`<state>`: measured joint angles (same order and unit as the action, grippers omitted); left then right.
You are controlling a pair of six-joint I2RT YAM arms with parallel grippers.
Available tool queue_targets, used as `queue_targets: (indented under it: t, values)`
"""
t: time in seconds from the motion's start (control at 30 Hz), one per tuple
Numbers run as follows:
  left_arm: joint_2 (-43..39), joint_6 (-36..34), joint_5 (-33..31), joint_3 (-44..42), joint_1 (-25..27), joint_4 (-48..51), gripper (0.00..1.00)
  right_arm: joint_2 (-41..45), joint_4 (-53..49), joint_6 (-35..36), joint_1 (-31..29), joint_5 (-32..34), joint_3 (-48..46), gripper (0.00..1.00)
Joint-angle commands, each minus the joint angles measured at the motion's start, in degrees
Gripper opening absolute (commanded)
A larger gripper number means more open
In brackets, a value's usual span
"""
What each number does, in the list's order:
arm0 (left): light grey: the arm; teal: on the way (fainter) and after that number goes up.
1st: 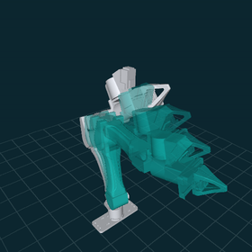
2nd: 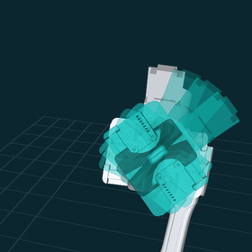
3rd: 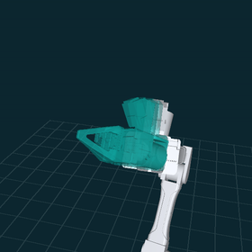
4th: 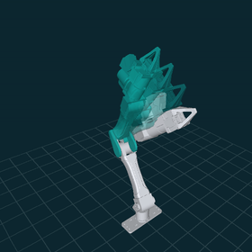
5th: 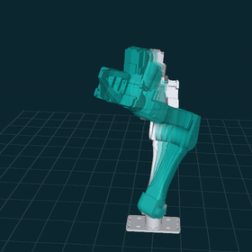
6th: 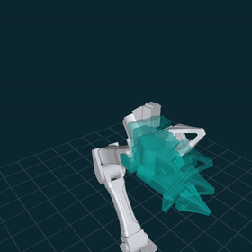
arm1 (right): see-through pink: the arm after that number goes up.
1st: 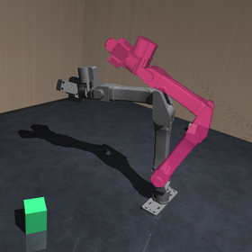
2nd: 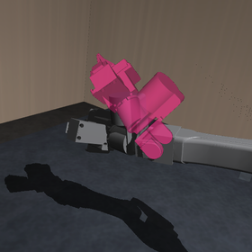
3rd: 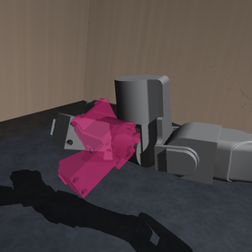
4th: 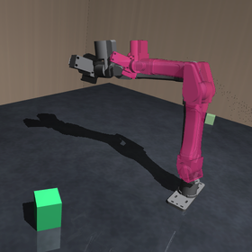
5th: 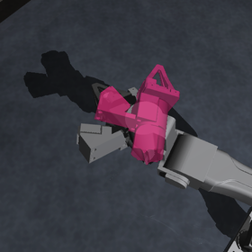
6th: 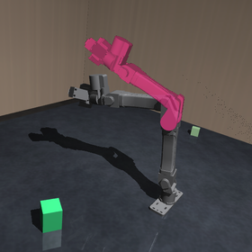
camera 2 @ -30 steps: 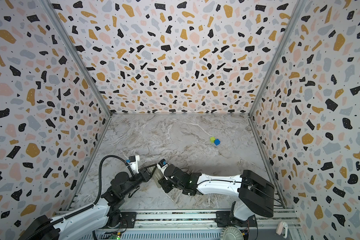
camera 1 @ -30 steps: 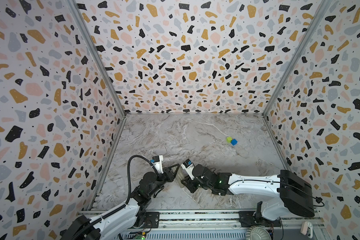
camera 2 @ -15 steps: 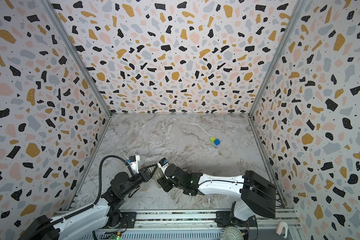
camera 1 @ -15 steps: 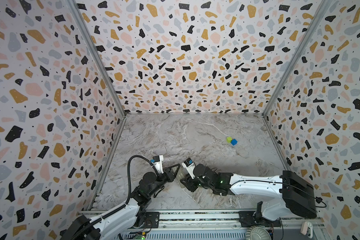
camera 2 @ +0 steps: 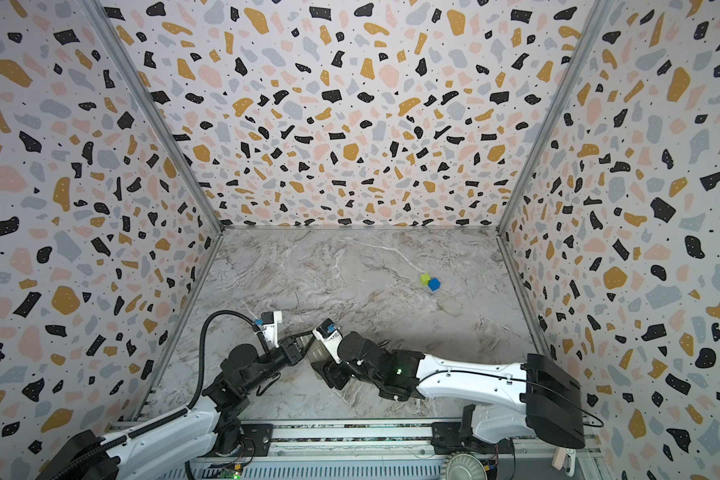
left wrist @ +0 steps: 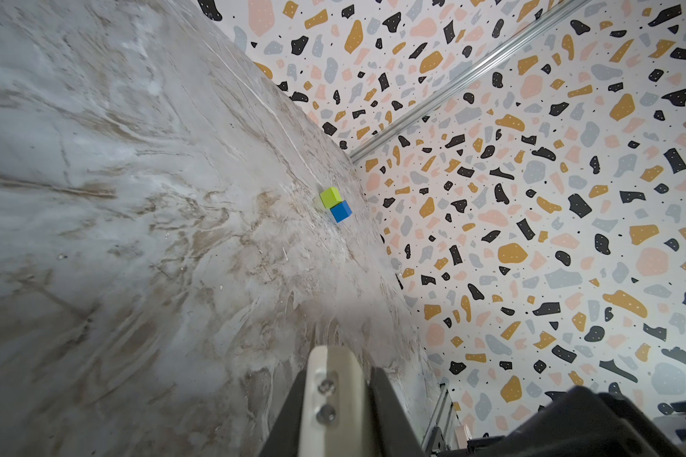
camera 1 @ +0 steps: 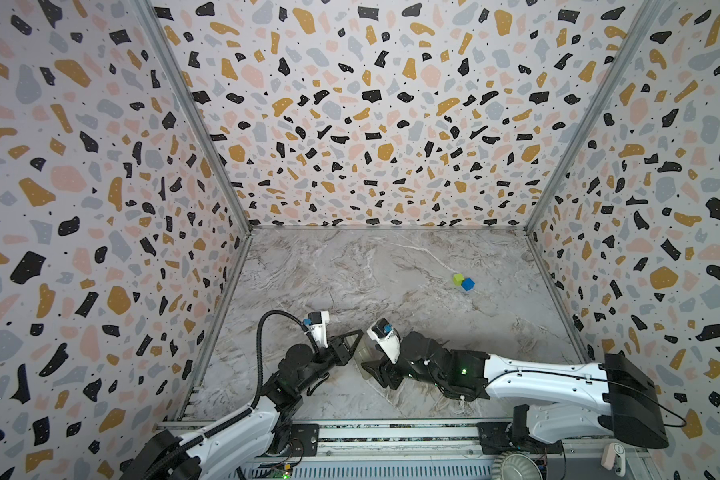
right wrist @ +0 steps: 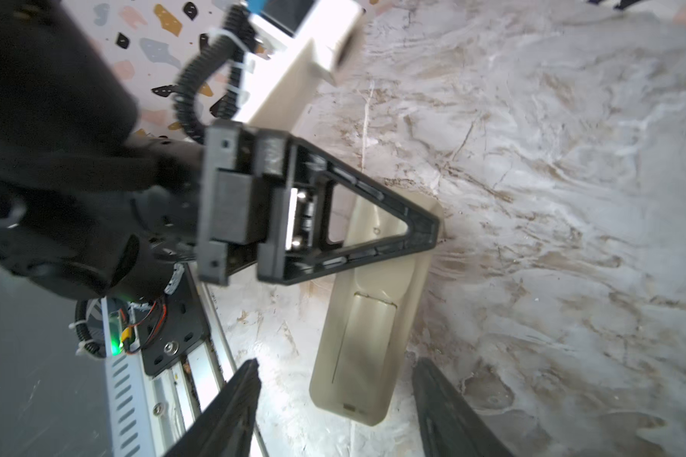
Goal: Load the batteries into the remote control
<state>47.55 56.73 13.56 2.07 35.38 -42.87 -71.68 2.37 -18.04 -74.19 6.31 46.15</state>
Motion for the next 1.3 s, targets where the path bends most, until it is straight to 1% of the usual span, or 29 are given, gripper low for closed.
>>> queue_targets:
  t: [0.0, 0.1, 0.2, 0.3, 0.43, 0.5, 0.73, 0.93, 1.27]
  values:
    - [0.19, 0.25, 5.3, 2.86, 0.13, -0.11, 0.0, 3.82, -5.8, 10.06, -1.91, 0.88, -0.7, 0.65]
    - [-0.34, -0.04, 8.51, 3.82, 0.13, 2.61, 0.0, 5.99, -6.99, 17.41, -5.5, 2.18, -2.29, 0.65]
    - [-1.67, 0.35, 10.71, 3.97, 0.13, 3.95, 0.0, 7.73, -6.76, 22.03, -7.09, 3.36, -4.02, 0.63]
    - [-2.78, 0.7, 12.19, 4.17, 0.13, 5.07, 0.0, 8.14, -6.84, 25.61, -7.88, 3.23, -4.29, 0.58]
    - [-3.51, 1.28, 13.83, 4.65, 0.13, 5.14, 0.0, 7.0, -8.2, 28.86, -9.02, 5.55, -3.94, 0.5]
    - [-3.6, 1.36, 14.43, 4.88, 0.13, 4.94, 0.0, 5.57, -9.21, 29.78, -9.4, 7.02, -3.06, 0.45]
    - [-2.81, 3.15, 16.04, 4.36, 0.13, 1.23, 0.0, 1.86, -9.03, 31.75, -10.58, 9.27, -1.18, 0.36]
    - [-2.99, 3.78, 16.56, 4.09, 0.13, 0.55, 0.0, 0.57, -8.22, 32.59, -10.81, 10.21, -0.38, 0.33]
    - [-2.74, 4.35, 16.77, 3.74, 0.13, -0.31, 0.0, -0.73, -6.44, 33.45, -11.27, 10.66, -0.18, 0.3]
